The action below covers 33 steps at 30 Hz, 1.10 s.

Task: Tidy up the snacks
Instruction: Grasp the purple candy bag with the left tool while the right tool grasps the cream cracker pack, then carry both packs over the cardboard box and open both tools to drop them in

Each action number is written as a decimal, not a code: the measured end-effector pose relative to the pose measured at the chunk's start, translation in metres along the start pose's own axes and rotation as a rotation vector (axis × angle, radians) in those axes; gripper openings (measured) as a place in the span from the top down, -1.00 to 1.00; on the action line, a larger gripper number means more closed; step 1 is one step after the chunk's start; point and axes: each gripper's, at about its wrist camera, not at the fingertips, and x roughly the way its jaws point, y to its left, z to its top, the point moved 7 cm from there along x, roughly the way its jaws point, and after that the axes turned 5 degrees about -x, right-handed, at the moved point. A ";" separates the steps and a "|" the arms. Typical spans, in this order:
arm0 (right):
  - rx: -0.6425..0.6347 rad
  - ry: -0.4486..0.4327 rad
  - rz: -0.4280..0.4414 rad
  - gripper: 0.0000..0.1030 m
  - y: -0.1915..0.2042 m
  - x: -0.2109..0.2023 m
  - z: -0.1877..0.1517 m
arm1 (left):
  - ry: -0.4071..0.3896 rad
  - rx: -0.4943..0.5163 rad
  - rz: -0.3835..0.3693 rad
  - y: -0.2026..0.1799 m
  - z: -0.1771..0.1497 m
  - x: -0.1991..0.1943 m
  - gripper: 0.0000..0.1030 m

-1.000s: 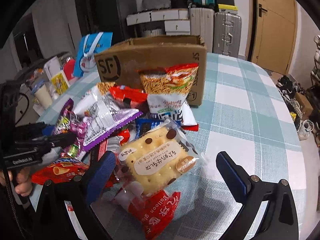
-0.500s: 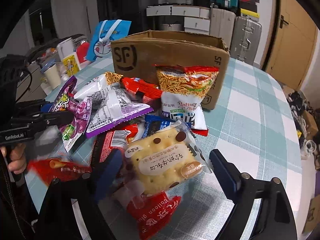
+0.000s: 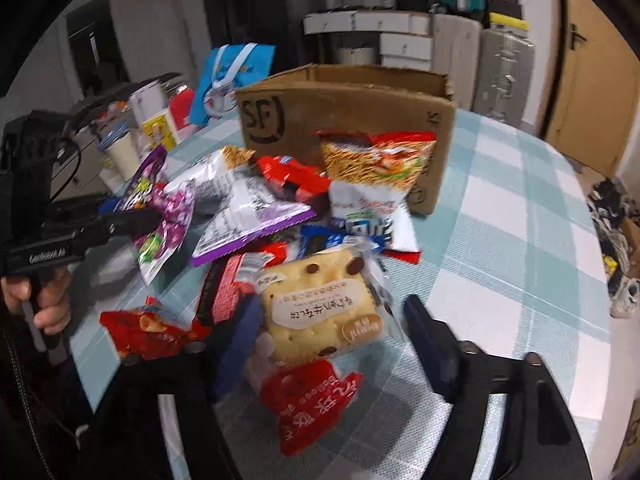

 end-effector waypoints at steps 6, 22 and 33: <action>-0.124 0.081 -0.012 -0.81 0.012 0.013 -0.003 | -0.007 -0.006 0.002 0.002 0.004 -0.004 0.33; -0.125 0.023 0.024 -0.30 0.017 0.003 -0.007 | -0.039 0.011 -0.005 -0.007 0.015 -0.013 0.33; -0.098 -0.124 -0.013 -0.30 0.020 -0.042 0.014 | -0.114 0.028 -0.009 -0.016 0.039 -0.035 0.33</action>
